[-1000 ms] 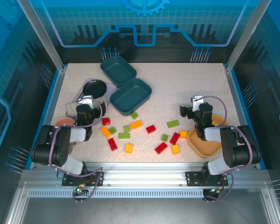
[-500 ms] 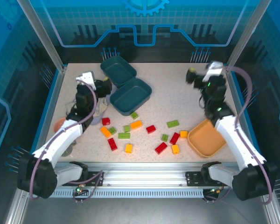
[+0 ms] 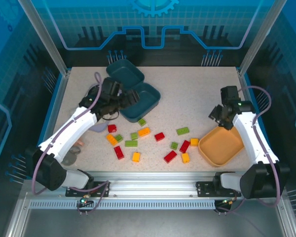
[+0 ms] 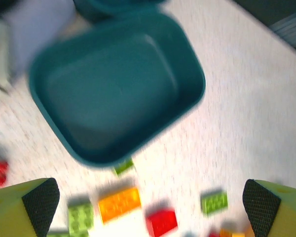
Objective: Sort the legos into containers by color
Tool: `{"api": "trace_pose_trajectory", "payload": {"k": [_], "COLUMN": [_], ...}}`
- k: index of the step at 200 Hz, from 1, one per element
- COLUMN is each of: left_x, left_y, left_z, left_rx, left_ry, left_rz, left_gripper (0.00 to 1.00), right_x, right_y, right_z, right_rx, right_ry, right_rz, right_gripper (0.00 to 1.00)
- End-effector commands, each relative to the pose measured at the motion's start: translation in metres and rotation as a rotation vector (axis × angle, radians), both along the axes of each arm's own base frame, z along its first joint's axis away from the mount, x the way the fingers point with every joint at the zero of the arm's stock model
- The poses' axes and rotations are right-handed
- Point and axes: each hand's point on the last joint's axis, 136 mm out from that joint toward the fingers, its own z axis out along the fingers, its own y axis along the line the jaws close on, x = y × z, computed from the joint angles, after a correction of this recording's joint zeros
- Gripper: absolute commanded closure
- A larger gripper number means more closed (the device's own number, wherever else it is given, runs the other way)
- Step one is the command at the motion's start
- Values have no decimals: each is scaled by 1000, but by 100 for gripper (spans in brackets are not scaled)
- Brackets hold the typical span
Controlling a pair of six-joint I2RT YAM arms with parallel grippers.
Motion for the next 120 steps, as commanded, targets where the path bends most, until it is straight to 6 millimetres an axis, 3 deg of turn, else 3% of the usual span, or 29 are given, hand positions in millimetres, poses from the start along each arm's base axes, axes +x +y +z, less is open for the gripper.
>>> {"api": "trace_pose_trajectory", "payload": {"k": [1, 28, 61, 120], "left_x": [-33, -49, -60, -63], "left_y": [-25, -53, -71, -96], "left_z": [-25, -30, -29, -16], "left_rx": [-41, -98, -123, -225], "left_ry": [132, 134, 129, 95], "left_rz": [-96, -195, -246, -303], "left_gripper": [1, 1, 1, 2], "right_x": [-15, -6, 7, 7], "right_y": [3, 4, 9, 5], "right_z": [-32, -62, -83, -103], "right_rx": [100, 140, 175, 139], "right_ry": [112, 165, 175, 250], "right_rz": [-20, 6, 17, 10], "right_gripper": [41, 47, 52, 81]}}
